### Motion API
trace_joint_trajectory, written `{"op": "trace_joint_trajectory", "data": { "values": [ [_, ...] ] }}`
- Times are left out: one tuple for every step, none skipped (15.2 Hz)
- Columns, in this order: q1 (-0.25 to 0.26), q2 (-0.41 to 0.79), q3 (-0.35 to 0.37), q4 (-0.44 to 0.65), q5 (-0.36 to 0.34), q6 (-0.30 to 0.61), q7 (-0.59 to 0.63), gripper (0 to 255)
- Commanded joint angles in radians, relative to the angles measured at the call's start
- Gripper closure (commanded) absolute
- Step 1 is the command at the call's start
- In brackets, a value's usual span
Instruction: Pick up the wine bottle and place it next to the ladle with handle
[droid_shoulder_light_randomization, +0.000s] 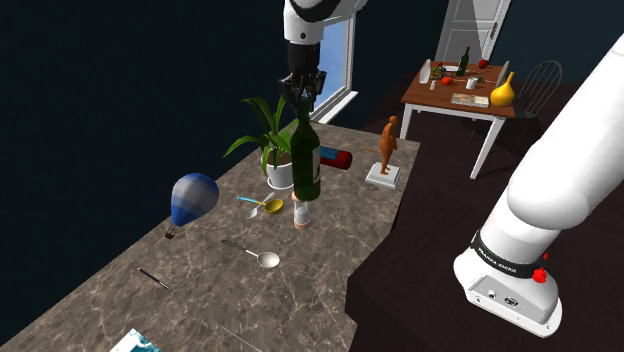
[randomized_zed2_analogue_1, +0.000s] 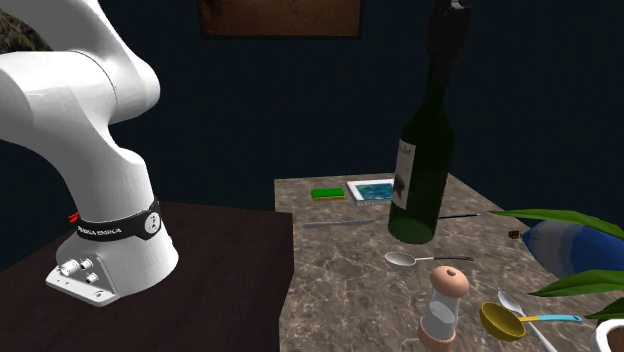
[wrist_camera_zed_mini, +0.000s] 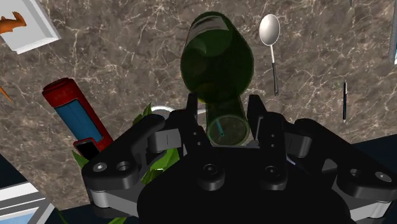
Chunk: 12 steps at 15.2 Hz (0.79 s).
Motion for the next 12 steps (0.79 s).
{"op": "trace_joint_trajectory", "data": {
  "values": [
    [-0.010, 0.055, -0.009, 0.026, -0.013, 0.028, -0.016, 255],
    [-0.016, 0.084, -0.014, 0.042, -0.019, 0.040, -0.025, 255],
    [-0.021, 0.115, -0.019, 0.060, -0.025, 0.052, -0.033, 255],
    [-0.026, 0.145, -0.024, 0.078, -0.031, 0.063, -0.041, 255],
    [-0.031, 0.176, -0.029, 0.098, -0.037, 0.073, -0.050, 255],
    [-0.036, 0.208, -0.034, 0.120, -0.043, 0.083, -0.058, 255],
    [-0.041, 0.239, -0.039, 0.142, -0.049, 0.091, -0.066, 255],
    [-0.045, 0.272, -0.044, 0.167, -0.054, 0.098, -0.074, 255],
    [-0.049, 0.304, -0.049, 0.192, -0.059, 0.105, -0.081, 255],
    [-0.053, 0.338, -0.054, 0.219, -0.064, 0.110, -0.089, 255],
    [-0.057, 0.371, -0.058, 0.248, -0.069, 0.114, -0.097, 255],
    [-0.061, 0.405, -0.063, 0.278, -0.073, 0.118, -0.105, 255]
  ]
}}
